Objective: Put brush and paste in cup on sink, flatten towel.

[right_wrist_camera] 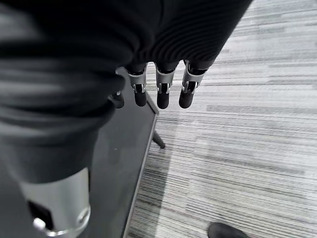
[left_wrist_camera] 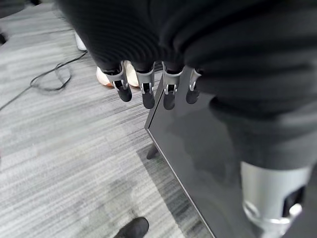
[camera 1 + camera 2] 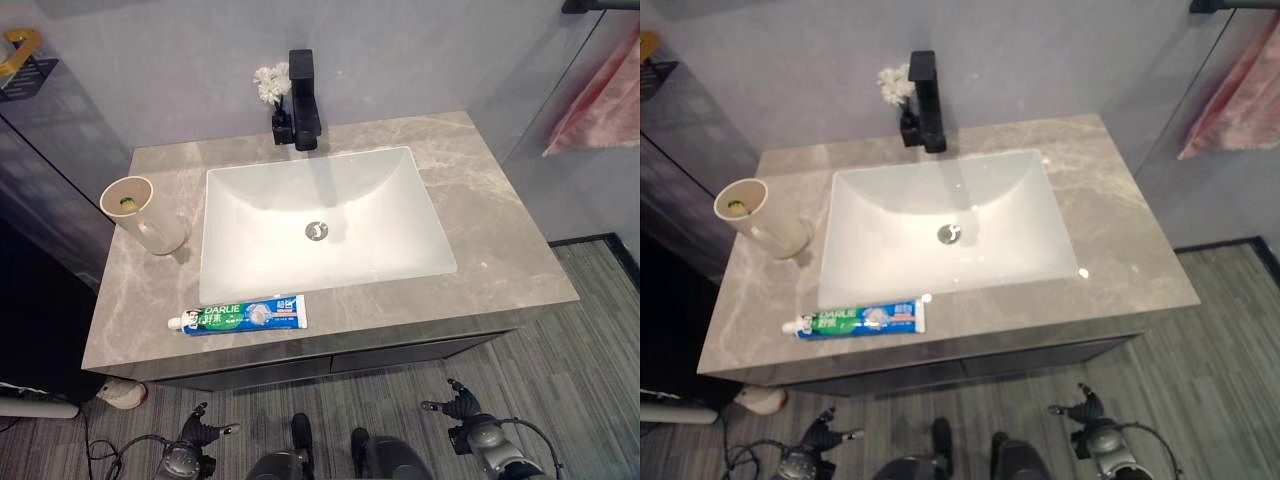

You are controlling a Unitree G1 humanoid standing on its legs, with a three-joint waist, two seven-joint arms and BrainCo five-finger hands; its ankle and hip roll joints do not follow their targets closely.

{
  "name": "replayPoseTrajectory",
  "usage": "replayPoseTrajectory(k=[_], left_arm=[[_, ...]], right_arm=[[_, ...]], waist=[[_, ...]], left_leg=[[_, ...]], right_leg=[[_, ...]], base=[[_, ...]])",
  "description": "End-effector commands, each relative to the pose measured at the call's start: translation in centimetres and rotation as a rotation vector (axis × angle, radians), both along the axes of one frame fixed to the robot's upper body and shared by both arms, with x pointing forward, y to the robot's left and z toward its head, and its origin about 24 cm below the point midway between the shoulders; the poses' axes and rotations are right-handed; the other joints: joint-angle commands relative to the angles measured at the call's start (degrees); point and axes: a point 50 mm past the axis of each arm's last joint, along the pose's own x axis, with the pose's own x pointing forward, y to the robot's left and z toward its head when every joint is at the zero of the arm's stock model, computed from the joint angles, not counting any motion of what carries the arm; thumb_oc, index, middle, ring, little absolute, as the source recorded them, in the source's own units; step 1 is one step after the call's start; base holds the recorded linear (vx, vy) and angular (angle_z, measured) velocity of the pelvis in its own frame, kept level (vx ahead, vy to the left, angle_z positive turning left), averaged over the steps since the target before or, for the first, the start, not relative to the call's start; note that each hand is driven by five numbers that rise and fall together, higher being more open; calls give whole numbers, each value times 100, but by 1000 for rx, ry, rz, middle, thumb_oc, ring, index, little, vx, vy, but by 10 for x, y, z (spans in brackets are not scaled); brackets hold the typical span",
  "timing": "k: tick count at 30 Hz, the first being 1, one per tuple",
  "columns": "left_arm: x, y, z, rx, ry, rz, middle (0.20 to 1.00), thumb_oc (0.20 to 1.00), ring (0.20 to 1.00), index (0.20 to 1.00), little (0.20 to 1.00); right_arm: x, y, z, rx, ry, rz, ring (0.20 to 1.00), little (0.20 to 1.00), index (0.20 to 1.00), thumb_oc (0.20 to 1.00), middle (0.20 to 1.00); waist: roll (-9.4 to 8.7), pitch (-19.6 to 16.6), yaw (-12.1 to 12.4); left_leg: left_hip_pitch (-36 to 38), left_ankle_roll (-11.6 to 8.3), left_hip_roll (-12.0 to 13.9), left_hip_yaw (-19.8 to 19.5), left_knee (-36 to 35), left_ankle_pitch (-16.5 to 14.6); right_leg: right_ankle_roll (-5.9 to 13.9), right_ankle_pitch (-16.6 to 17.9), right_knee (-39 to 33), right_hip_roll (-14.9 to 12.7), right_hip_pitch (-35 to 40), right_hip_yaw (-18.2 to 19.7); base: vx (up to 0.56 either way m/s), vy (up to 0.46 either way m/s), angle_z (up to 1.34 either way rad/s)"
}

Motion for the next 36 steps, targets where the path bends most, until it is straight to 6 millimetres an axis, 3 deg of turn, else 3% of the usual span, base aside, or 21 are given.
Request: replayPoseTrajectory(k=[1, 4, 15, 17, 20, 21, 24, 26, 27, 28, 30, 31, 32, 34, 35, 36], left_arm=[[12, 17, 15, 87, -87, -56, 1000, 1000, 1000, 1000, 1000], [4, 18, 18, 122, -109, -91, 1000, 1000, 1000, 1000, 1000], [-13, 40, 46, 273, -205, -279, 1000, 1000, 1000, 1000, 1000], [-9, 47, 68, 360, -273, -400, 1000, 1000, 1000, 1000, 1000], [-11, 54, 87, 396, -318, -447, 1000, 1000, 1000, 1000, 1000], [-10, 61, 112, 455, -381, -521, 1000, 1000, 1000, 1000, 1000], [-10, 69, 130, 494, -407, -535, 1000, 1000, 1000, 1000, 1000], [-5, 75, 152, 551, -470, -544, 1000, 1000, 1000, 1000, 1000], [4, 74, 174, 594, -561, -554, 1000, 1000, 1000, 1000, 1000], [3, 75, 175, 596, -557, -552, 1000, 1000, 1000, 1000, 1000], [10, 74, 204, 676, -658, -574, 1000, 1000, 1000, 1000, 1000], [13, 74, 213, 694, -709, -544, 1000, 1000, 1000, 1000, 1000], [16, 74, 223, 666, -836, -401, 1000, 1000, 1000, 1000, 1000], [16, 75, 224, 666, -836, -398, 1000, 1000, 1000, 1000, 1000], [21, 65, 238, 587, -998, -290, 1000, 1000, 1000, 1000, 1000], [21, 65, 238, 586, -998, -290, 1000, 1000, 1000, 1000, 1000]], right_arm=[[8, 1, 6, -24, -53, 35, 1000, 1000, 1000, 1000, 1000], [-4, -11, 4, -64, -25, 24, 1000, 1000, 1000, 1000, 1000], [-29, -24, -4, -120, 46, 16, 1000, 1000, 1000, 1000, 1000], [-30, -27, -4, -143, 54, 29, 1000, 1000, 1000, 1000, 1000], [-30, -26, -4, -165, 62, 66, 1000, 1000, 1000, 1000, 1000], [-31, -30, -3, -180, 67, 64, 1000, 1000, 1000, 1000, 1000], [-36, -31, -5, -179, 86, 45, 1000, 1000, 1000, 1000, 1000], [-38, -32, -7, -183, 101, 15, 1000, 1000, 1000, 1000, 1000], [-39, -34, -7, -179, 102, -15, 1000, 1000, 1000, 1000, 1000], [-39, -33, -7, -177, 103, -12, 1000, 1000, 1000, 1000, 1000], [-48, -32, -12, -177, 142, -40, 1000, 1000, 1000, 1000, 1000], [-53, -32, -15, -177, 173, -52, 1000, 1000, 1000, 1000, 1000], [-58, -29, -18, -171, 200, -67, 1000, 1000, 1000, 1000, 1000], [-57, -29, -18, -172, 199, -65, 1000, 1000, 1000, 1000, 1000], [-59, -29, -18, -161, 202, -83, 1000, 1000, 1000, 1000, 1000], [-59, -29, -18, -161, 202, -83, 1000, 1000, 1000, 1000, 1000]], waist=[[-284, -30, 83], [-306, -151, 226], [-152, -199, 418], [-90, -218, 470], [-72, -254, 511], [-32, -273, 552], [-29, -311, 568], [-6, -316, 597], [21, -307, 622], [6, -319, 612], [5, -337, 618], [11, -341, 640], [11, -349, 678], [13, -339, 657], [10, -350, 631], [12, -348, 634]], left_leg=[[-34, -368, 73, -162, 457, -344], [-6, -485, 125, -280, 331, -268], [44, -547, 99, -589, 246, -231], [76, -550, 65, -635, 215, -240], [96, -545, 40, -658, 209, -251], [103, -532, 12, -673, 189, -212], [176, -530, -5, -694, 126, -256], [209, -524, -21, -716, 83, -251], [191, -514, -44, -729, 72, -206], [227, -520, -40, -735, 51, -251], [256, -513, -65, -752, 18, -259], [270, -512, -73, -764, 7, -263], [262, -503, -92, -798, -7, -251], [263, -502, -93, -806, -8, -249], [264, -487, -121, -814, -29, -251], [264, -486, -121, -812, -29, -252]], right_leg=[[400, 1204, -1250, -296, 179, 245], [386, 1283, -1763, -359, 515, -60], [398, 1169, -1851, -470, 820, -494], [413, 1148, -1860, -505, 883, -564], [430, 1143, -1875, -534, 925, -608], [436, 1168, -1863, -554, 934, -637], [455, 1127, -1881, -570, 1001, -657], [470, 1128, -1884, -597, 1026, -687], [469, 1174, -1883, -627, 1022, -718], [477, 1131, -1895, -623, 1053, -716], [486, 1142, -1919, -653, 1081, -733], [489, 1144, -1930, -666, 1099, -752], [490, 1164, -1942, -693, 1101, -781], [491, 1164, -1944, -694, 1107, -790], [496, 1199, -1953, -726, 1085, -753], [497, 1199, -1953, -726, 1084, -751]], base=[[105, -173, 25], [76, -129, 46], [45, -34, 25], [58, 20, 13], [27, 26, 8], [43, 29, 9], [27, 30, 9], [9, 38, 14], [-3, 34, 8], [8, 39, 9], [34, 25, 8], [0, 0, 0], [0, 0, 0], [-5, 13, 6], [-11, 26, 13], [-13, 38, 13]])
